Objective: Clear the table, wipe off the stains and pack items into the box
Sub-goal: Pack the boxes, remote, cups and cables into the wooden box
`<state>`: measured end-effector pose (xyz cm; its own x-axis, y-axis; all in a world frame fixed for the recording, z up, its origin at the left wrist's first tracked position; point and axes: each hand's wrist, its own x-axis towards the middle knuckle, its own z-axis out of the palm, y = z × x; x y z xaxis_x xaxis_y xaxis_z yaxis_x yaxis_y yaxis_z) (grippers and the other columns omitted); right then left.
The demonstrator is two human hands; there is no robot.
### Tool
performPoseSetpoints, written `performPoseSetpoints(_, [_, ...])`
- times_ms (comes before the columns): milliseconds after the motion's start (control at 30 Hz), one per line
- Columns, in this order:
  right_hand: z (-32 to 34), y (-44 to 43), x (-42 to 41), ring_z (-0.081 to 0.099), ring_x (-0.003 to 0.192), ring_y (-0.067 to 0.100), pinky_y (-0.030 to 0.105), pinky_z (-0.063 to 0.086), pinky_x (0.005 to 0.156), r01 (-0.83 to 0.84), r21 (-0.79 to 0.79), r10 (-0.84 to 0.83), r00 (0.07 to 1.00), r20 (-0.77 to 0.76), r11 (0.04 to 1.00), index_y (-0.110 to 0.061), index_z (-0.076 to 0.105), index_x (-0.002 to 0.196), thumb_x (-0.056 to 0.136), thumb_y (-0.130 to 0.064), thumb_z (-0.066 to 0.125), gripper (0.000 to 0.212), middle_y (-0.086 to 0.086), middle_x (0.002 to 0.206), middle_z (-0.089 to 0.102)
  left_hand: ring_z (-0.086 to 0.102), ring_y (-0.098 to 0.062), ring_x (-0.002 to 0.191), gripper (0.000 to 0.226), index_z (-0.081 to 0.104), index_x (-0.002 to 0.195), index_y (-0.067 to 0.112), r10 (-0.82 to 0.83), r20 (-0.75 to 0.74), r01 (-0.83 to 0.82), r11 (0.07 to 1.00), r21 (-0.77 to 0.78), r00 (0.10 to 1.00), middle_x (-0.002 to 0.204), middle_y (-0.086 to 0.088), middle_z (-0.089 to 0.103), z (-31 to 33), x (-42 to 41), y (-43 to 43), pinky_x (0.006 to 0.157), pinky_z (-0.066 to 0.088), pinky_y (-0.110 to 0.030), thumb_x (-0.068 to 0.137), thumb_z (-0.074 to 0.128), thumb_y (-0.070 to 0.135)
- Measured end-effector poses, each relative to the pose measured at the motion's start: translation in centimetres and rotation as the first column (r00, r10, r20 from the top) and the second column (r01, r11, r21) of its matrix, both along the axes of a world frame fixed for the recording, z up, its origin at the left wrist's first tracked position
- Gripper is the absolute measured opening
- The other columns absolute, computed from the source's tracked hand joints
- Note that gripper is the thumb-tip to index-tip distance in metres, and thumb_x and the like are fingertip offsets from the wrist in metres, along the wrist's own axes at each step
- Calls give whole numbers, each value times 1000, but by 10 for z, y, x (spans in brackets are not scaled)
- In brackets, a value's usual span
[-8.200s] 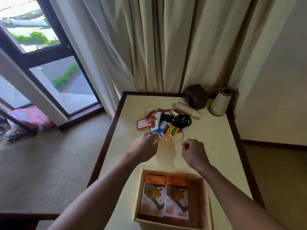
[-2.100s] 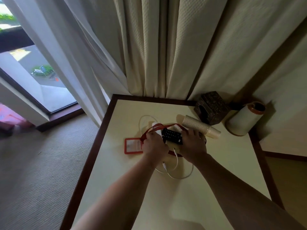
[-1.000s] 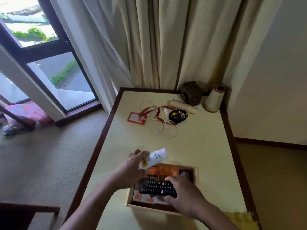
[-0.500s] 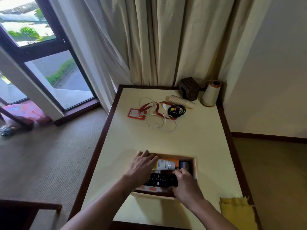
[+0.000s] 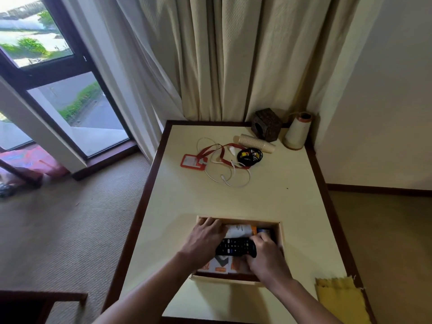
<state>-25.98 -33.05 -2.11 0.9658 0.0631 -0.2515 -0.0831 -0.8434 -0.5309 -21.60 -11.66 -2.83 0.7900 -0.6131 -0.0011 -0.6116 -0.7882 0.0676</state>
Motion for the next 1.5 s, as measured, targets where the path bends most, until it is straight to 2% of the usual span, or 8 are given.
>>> performPoseSetpoints(333, [0, -5, 6, 59, 109, 15, 27, 52, 95, -21, 54, 20, 1000, 23, 998, -17, 63, 127, 85, -29, 78, 47, -8, 119, 48, 57, -21, 118, 46, 66, 126, 20, 128, -122, -150, 971, -185, 984, 130, -1, 60, -11, -16, -1, 96, 57, -38, 86, 75, 38])
performPoseSetpoints(433, [13, -11, 20, 57, 107, 16, 28, 52, 92, -25, 59, 20, 996, 90, 998, -20, 64, 122, 89, -36, 70, 37, -8, 115, 51, 62, -19, 100, 32, 69, 119, 16, 199, -63, -209, 919, -335, 978, 114, -1, 66, 2, -6, -10, 79, 60, -36, 88, 73, 14])
performPoseSetpoints(600, [33, -30, 75, 62, 97, 14, 29, 54, 84, 29, 122, -61, 960, 272, 992, -15, 71, 113, 96, -22, 62, 20, -3, 106, 60, 65, -15, 96, 21, 75, 115, 14, 342, -65, -326, 796, -510, 938, 108, -1, 72, 37, 46, -37, 77, 48, -19, 99, 63, 9])
performPoseSetpoints(733, [37, -44, 141, 62, 97, 18, 28, 51, 81, 100, 107, -130, 936, 328, 989, -15, 72, 112, 96, -22, 63, 19, 2, 106, 64, 67, -18, 91, 22, 74, 117, 10, 376, -191, -414, 706, -574, 907, 109, -8, 72, 47, 105, -52, 76, 58, -30, 101, 58, 8])
performPoseSetpoints(1000, [20, -56, 281, 62, 108, 28, 37, 50, 89, 261, 105, -280, 928, 247, 960, -10, 70, 116, 95, -16, 60, 24, 11, 114, 65, 66, -22, 105, 25, 71, 118, 17, 403, -126, -422, 879, -222, 906, 120, -4, 68, 26, 250, -50, 85, 59, -36, 98, 56, 14])
performPoseSetpoints(1167, [-7, -59, 348, 58, 112, 37, 45, 53, 92, 207, 15, -205, 952, 226, 978, -6, 65, 123, 90, -11, 53, 36, 17, 120, 64, 63, -28, 117, 38, 65, 132, 18, 221, -74, -212, 971, 108, 973, 134, -9, 59, 2, 325, -59, 96, 56, -41, 95, 63, 12])
performPoseSetpoints(1367, [-29, -53, 400, 50, 123, 32, 47, 46, 96, 32, -239, 18, 979, 205, 971, -15, 55, 136, 90, -21, 58, 46, 7, 133, 58, 62, -31, 115, 31, 61, 129, 7, -6, 43, -12, 913, 407, 999, 131, -13, 55, -23, 363, -73, 88, 56, -41, 99, 56, 3])
performPoseSetpoints(1500, [-42, -54, 412, 50, 125, 32, 49, 43, 98, -30, -436, 116, 978, 173, 900, -18, 46, 142, 87, -35, 62, 60, 6, 133, 59, 53, -37, 123, 30, 64, 126, 2, -79, 64, 41, 886, 463, 995, 139, -19, 47, -31, 371, -76, 97, 50, -47, 99, 51, 1])
